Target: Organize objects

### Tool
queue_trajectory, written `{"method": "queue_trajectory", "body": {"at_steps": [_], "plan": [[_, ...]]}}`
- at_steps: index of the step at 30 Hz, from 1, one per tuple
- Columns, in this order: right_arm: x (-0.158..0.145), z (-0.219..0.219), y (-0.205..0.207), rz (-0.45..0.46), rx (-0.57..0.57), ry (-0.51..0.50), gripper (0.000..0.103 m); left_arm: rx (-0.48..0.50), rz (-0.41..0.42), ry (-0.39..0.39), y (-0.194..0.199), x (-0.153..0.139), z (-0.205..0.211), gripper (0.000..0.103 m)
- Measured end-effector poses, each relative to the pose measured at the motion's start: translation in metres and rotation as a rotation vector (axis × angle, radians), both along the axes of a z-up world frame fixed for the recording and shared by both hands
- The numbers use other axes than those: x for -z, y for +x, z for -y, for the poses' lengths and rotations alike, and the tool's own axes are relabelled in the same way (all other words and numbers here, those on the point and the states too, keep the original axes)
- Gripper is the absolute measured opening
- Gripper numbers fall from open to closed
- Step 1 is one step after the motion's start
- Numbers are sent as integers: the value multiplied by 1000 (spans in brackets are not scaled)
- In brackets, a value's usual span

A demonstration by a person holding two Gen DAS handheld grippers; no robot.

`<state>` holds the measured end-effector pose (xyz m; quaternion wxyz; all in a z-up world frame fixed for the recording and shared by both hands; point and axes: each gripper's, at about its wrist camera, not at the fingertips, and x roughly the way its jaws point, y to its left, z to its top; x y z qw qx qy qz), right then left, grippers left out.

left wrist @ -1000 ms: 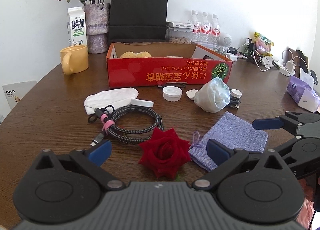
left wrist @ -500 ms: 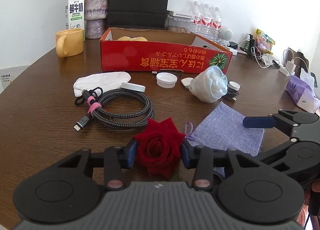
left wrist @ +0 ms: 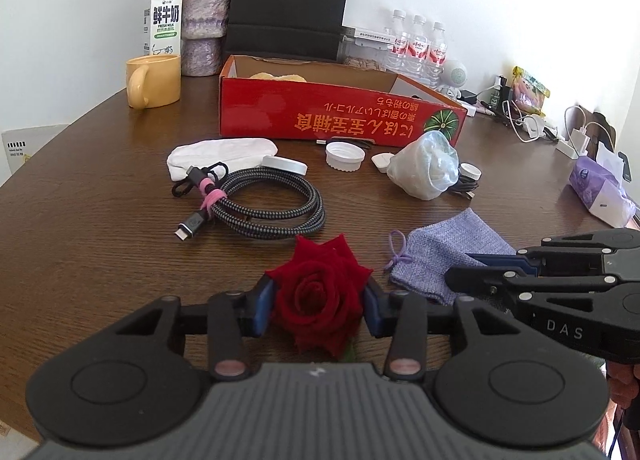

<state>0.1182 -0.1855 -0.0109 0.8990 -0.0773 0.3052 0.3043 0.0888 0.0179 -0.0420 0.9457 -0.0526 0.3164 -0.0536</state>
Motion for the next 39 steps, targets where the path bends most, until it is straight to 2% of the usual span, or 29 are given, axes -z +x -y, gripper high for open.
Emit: {"method": "queue_trajectory", "body": {"at_steps": [3,9,15,20,24,29,34,36,37,38,39], "plan": [[-5,6,0,25,30,26,7,0,15,-6,-2,-4,-2,40],[-38,24,-5,153,89,122,6,0,121,12,-1,-34,-2,37],[-74,30,14,292,141,194,6,-4,235,27,35,-74,9,37],[-94,21,58,362,182,220,6,-32,290,9,85,-99,18,37],[-102,9,105,416,222,215,6,-61,304,-23,131,-107,23,37],[-94,-7,165,448,269,199,6,-98,296,-9,189,-99,28,37],[-75,-13,217,403,286,197,6,-138,283,12,237,-85,30,38],[-67,-14,232,383,285,187,7,-146,272,22,251,-77,32,41],[-64,-13,238,372,283,181,11,-154,266,22,256,-73,31,51],[-60,-13,242,360,283,174,13,-164,259,20,260,-69,31,67],[-56,-13,245,353,282,165,15,-188,257,32,263,-64,30,74]]}}
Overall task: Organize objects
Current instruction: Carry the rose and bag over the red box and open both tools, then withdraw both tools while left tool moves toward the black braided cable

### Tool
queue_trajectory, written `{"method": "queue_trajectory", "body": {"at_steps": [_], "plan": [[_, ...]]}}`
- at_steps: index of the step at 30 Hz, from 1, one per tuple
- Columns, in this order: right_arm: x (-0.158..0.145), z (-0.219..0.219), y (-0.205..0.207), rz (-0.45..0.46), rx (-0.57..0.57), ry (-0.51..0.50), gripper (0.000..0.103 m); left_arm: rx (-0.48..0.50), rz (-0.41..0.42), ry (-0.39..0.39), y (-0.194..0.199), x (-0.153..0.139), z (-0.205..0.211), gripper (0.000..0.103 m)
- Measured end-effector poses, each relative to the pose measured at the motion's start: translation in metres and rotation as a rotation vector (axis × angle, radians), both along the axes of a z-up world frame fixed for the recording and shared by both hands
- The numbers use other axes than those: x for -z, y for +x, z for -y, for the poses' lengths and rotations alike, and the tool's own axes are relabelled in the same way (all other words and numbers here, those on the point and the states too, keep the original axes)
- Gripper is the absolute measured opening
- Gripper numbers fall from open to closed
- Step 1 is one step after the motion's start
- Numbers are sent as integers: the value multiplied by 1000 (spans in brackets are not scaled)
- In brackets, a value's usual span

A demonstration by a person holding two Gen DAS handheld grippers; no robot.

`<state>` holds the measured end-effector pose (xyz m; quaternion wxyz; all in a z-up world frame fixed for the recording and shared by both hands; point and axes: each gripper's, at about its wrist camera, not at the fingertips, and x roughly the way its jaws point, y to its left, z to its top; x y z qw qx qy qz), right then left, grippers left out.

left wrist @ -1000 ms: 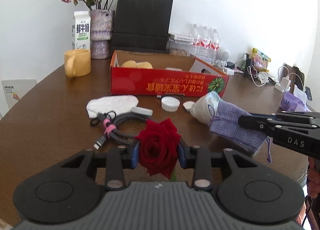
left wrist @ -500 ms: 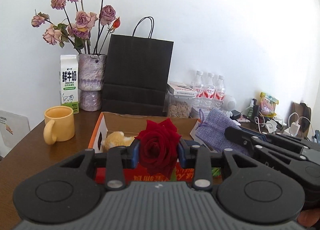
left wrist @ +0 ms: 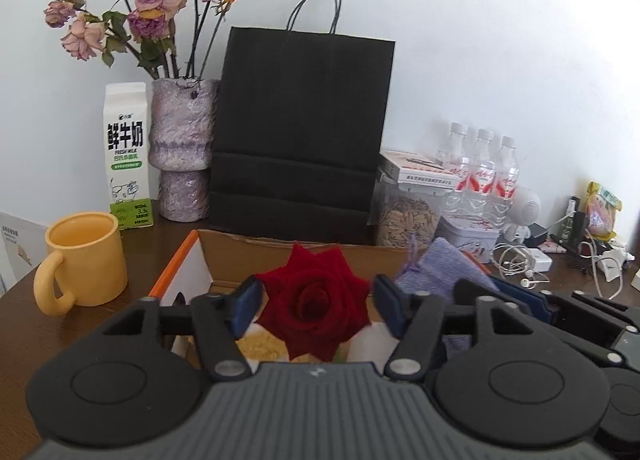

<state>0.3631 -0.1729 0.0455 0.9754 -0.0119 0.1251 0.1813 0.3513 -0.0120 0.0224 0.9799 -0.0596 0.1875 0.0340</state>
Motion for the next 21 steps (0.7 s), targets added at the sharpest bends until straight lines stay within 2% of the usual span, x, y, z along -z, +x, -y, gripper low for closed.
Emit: {"method": "queue_trajectory", "body": {"at_steps": [2,3,4,5,6,8,15,21], "plan": [[6,1,6,-13,14,-21,22,-54,-14,40,3,7,-3,93],[9,3,10,-37,20,-27,37,-88,-24,47,5,9,-6,99],[11,6,13,-59,38,-17,62,-118,-27,39,5,10,-10,103],[14,11,16,-77,60,4,80,-118,-26,13,5,10,-16,103],[16,14,18,-95,61,14,103,-102,-33,-16,6,10,-21,103],[19,16,18,-108,40,27,103,-102,-38,-49,5,8,-27,103],[17,13,7,-94,17,24,103,-105,-8,-49,-5,4,-25,103],[8,26,-17,-46,35,59,103,-76,67,-43,-45,-2,-25,103]]}}
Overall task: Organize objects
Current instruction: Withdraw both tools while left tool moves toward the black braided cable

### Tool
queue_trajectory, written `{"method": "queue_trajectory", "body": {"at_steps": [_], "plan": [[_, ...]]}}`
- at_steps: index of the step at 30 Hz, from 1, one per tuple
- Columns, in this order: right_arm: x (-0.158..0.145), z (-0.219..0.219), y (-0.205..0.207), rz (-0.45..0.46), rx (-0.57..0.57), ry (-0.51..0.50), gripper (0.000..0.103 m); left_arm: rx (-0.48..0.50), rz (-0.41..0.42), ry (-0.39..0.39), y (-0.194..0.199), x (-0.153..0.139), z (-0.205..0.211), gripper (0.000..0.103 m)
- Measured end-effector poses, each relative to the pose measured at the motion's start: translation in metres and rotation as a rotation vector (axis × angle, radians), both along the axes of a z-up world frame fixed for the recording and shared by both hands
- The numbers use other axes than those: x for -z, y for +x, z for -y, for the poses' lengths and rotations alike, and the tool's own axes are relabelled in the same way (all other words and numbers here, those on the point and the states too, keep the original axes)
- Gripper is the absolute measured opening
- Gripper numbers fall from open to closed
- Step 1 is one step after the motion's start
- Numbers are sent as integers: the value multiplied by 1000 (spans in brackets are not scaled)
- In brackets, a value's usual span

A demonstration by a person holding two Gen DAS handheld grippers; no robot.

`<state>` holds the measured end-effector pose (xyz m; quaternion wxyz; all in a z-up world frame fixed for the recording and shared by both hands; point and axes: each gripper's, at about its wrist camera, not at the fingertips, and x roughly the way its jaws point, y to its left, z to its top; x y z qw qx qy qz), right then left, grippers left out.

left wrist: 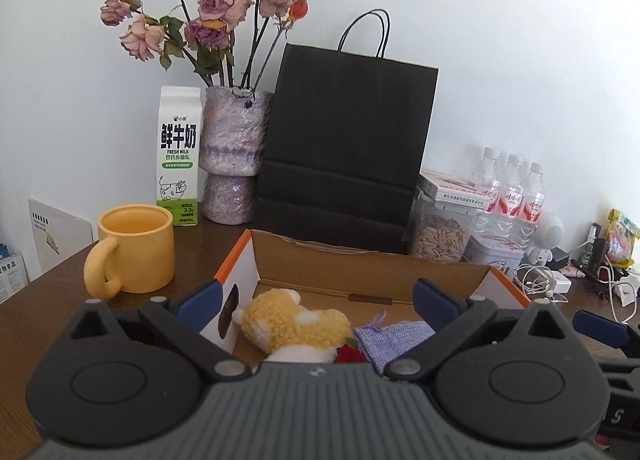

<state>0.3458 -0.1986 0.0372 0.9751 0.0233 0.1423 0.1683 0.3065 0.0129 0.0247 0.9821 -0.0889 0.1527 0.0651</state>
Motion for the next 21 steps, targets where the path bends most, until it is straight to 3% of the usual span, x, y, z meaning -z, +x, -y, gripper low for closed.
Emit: {"method": "queue_trajectory", "body": {"at_steps": [5,8,14,21], "plan": [[-12,12,-39,73,1,8,103,24,83,25,-50,-10,-5,103],[-14,17,-65,72,-23,13,103,14,68,42,-76,-6,-9,103],[-3,28,-112,23,-42,15,103,34,-67,28,-112,14,-24,103],[22,34,-150,-78,-42,-34,103,104,-237,74,-139,37,-34,103]]}}
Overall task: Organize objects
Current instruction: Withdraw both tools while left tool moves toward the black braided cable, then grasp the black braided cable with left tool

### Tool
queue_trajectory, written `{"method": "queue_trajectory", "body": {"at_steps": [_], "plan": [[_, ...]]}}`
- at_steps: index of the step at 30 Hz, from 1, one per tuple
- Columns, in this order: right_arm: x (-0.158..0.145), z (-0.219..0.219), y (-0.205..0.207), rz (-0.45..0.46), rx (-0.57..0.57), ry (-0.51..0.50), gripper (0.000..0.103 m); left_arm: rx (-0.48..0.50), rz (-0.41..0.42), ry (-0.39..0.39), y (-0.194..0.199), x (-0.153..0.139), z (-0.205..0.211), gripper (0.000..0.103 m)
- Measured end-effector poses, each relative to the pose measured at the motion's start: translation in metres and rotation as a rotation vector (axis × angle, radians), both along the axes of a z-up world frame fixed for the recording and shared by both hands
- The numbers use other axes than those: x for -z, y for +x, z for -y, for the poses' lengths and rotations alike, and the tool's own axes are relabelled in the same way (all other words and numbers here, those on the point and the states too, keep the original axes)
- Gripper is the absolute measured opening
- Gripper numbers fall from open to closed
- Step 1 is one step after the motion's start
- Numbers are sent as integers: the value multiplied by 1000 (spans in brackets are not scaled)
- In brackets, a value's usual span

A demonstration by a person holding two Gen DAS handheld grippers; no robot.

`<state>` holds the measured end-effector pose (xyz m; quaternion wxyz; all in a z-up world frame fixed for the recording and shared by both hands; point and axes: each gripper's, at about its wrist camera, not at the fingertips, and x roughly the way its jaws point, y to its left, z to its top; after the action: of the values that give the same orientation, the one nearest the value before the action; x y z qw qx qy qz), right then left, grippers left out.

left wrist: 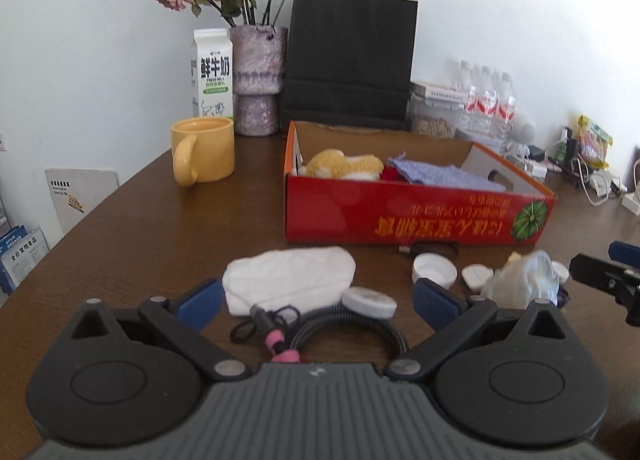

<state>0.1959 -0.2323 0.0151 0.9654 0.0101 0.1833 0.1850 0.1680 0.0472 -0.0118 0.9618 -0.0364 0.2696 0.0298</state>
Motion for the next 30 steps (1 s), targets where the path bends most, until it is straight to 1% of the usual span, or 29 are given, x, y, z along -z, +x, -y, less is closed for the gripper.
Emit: {"method": "queue_trajectory", "body": {"at_steps": [5,9,12,13,14,15,18,22,25,27,30], "plan": [[3,1,-16,-24,-1,4,103,74,-93,2,1,13,8,103],[5,3,-26,-41,-4,12,103,58,-159,30,19,25,19,103],[5,6,-33,-49,-3,16,103,29,-208,42,31,35,24,103],[6,7,-35,-53,-2,19,103,17,-191,51,31,36,25,103],[6,8,-37,-58,-2,22,103,10,-181,54,30,37,25,97],[6,9,-39,-62,-2,23,103,15,-172,43,28,35,25,96],[7,12,-46,-69,-4,23,103,65,-149,12,18,31,27,94],[6,12,-55,-65,-12,25,103,157,-82,54,-9,24,44,94],[3,12,-63,-53,-29,35,103,214,-50,81,-28,20,57,94],[2,10,-67,-49,-43,37,103,242,-41,96,-36,19,64,94],[2,6,-70,-54,-56,36,103,279,-41,97,-45,19,70,94]]}}
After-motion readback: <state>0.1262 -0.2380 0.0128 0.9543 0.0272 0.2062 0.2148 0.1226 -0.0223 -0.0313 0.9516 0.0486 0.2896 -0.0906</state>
